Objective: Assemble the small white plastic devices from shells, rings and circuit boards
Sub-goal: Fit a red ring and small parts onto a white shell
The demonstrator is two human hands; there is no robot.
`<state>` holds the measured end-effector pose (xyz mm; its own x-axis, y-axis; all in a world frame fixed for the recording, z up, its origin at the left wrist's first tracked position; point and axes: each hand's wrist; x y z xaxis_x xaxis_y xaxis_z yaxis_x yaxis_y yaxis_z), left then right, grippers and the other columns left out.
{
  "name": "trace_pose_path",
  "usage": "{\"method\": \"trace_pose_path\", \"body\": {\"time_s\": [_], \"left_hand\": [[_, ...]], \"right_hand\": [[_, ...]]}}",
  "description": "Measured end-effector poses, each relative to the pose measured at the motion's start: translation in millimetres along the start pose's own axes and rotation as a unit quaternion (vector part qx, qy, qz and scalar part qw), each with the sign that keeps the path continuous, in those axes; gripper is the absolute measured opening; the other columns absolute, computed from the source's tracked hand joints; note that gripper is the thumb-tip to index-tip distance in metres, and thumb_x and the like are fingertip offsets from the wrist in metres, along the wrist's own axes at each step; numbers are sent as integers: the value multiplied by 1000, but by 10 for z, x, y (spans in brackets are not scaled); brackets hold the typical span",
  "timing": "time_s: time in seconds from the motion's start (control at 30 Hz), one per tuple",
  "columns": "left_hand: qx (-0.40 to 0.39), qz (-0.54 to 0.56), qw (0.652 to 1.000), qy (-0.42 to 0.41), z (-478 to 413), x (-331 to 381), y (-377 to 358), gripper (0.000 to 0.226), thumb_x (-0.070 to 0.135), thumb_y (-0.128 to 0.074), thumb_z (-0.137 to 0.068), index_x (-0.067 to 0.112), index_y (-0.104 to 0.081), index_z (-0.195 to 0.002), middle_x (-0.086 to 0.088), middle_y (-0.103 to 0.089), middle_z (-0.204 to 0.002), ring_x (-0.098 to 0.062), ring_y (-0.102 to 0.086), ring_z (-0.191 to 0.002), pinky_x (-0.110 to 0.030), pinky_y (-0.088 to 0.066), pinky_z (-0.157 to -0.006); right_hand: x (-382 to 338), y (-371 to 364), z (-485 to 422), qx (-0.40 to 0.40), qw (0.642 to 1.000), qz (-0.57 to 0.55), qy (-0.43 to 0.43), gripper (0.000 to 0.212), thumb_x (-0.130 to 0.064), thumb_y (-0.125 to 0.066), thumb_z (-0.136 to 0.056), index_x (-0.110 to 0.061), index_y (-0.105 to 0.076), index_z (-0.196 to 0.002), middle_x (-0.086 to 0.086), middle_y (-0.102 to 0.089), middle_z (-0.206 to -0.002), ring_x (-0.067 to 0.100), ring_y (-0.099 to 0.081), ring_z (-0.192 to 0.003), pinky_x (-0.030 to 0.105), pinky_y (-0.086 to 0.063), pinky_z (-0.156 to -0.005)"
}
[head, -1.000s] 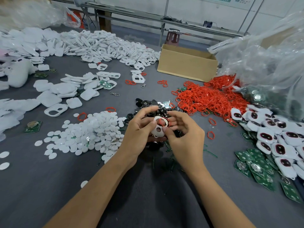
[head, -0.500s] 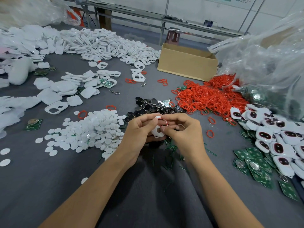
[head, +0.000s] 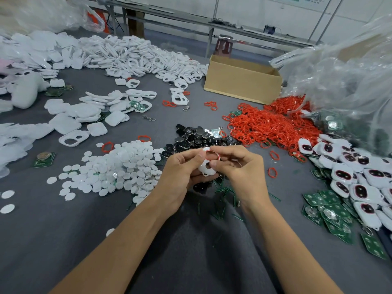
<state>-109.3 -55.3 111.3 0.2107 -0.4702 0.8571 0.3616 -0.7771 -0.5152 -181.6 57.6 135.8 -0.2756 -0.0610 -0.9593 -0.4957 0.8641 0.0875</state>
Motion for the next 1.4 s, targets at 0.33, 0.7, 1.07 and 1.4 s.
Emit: {"method": "trace_pose_path", "body": {"time_s": [0.33,0.7,1.07,1.4], "left_hand": [[9,3,1000,0,20,9,17,19,19,-63,-81,9,-75,-92,-14,-74,-93,-20,-72,-82,-34,-61,-70],[-4,8,1000,20,-3,28,60,20,16,-63,-77,9,-76,-90,-13,-75,-88,-21,-72,-78,-36,-62,-72],[92,-140,983,-73,10,-7,-6,21,5,-54,-97,12,-73,-97,-9,-74,-90,-26,-70,-86,-39,-59,-76],[80,-271,942,-181,45,-57,-33,25,8,-55,-96,27,-72,-100,5,-74,-94,-18,-70,-90,-50,-58,-81]], "right_hand": [[75,-21,-2,0,998,30,47,51,11,-77,-66,-39,-74,-76,-16,-67,-82,5,-65,-74,18,-50,-69],[90,-22,28,10,988,93,121,41,7,-79,-67,-29,-72,-84,-8,-61,-85,7,-60,-72,23,-50,-69],[117,-49,33,18,983,136,124,30,0,-72,-81,-16,-72,-106,0,-59,-83,1,-55,-69,14,-43,-65],[117,-45,53,-6,1000,-17,-16,15,2,-64,-85,-5,-75,-94,13,-74,-79,20,-69,-73,32,-55,-69]]}}
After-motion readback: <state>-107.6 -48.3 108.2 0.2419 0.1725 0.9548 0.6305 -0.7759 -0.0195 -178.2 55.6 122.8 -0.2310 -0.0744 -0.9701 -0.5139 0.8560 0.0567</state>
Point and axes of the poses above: each hand's wrist, its own z-axis away from the middle knuckle, its own y-axis out of the back of the hand, x = y × z
